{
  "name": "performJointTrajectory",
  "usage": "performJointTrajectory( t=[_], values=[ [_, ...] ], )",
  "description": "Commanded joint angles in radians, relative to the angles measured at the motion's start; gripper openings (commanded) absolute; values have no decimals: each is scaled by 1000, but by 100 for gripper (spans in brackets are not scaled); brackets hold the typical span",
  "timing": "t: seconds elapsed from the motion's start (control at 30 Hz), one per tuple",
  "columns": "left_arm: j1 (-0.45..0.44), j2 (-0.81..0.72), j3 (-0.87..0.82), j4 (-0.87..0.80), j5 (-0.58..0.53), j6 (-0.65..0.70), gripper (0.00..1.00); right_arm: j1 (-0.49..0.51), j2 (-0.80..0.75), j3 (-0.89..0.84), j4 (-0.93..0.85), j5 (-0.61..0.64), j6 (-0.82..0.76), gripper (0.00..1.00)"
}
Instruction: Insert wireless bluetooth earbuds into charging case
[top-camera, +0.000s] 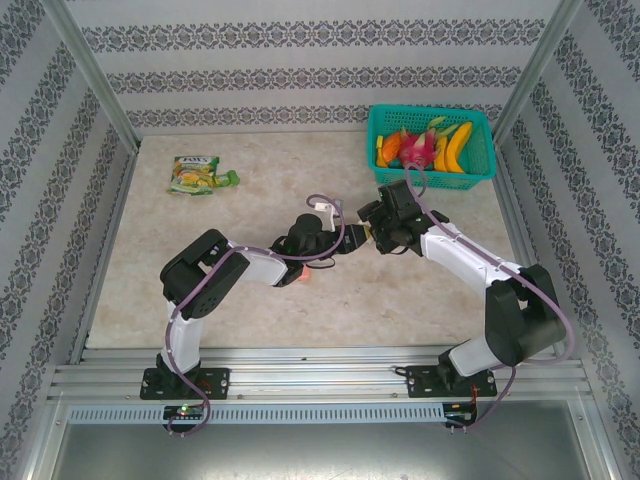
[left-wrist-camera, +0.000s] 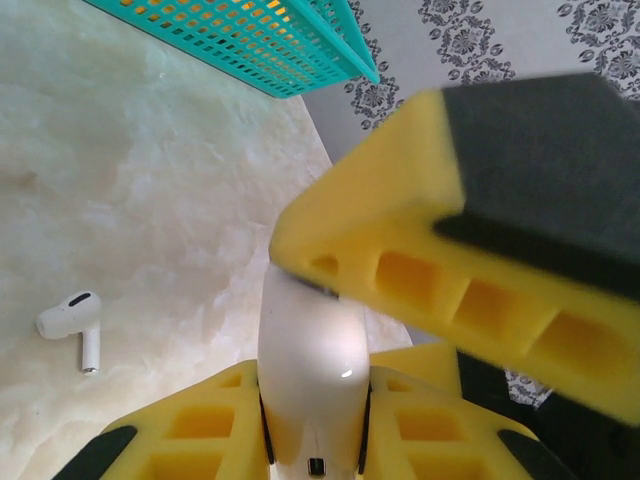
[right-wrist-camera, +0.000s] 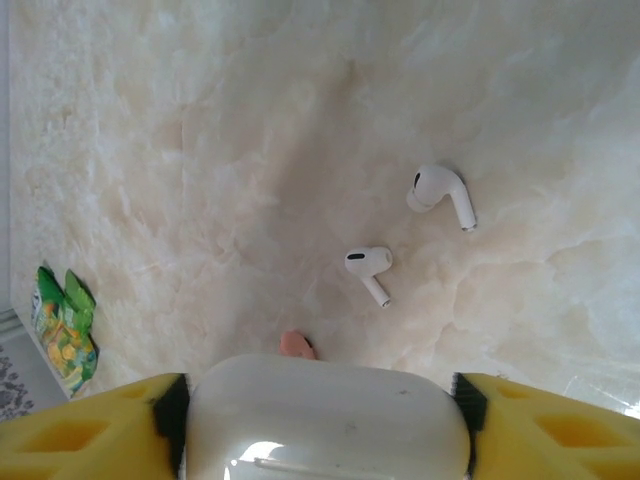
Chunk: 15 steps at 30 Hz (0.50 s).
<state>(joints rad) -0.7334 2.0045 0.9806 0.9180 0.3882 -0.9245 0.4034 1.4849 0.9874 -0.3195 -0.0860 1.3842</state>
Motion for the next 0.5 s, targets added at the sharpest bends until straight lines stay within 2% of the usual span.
performJointTrajectory(
  t=[0.0,0.13,0.23,0.4,0.47],
  values=[
    [-14,-15,0,31,20,13,11,-25,-46,-1,43,-24,-41,83],
    [-7,-91,-23,-68,41,67,7,-86,-149,-39,50,-32,-170,91],
    [15,-158,-25,-181,97,131,5,-138,-250,-113,112,-51,-302,97],
    [83,-247,12,-382,258,230,1,-184,-421,-290,319,-213,-572,96],
    [113,-277,28,-451,320,260,0,-182,-499,-347,351,-257,-670,95]
  ],
)
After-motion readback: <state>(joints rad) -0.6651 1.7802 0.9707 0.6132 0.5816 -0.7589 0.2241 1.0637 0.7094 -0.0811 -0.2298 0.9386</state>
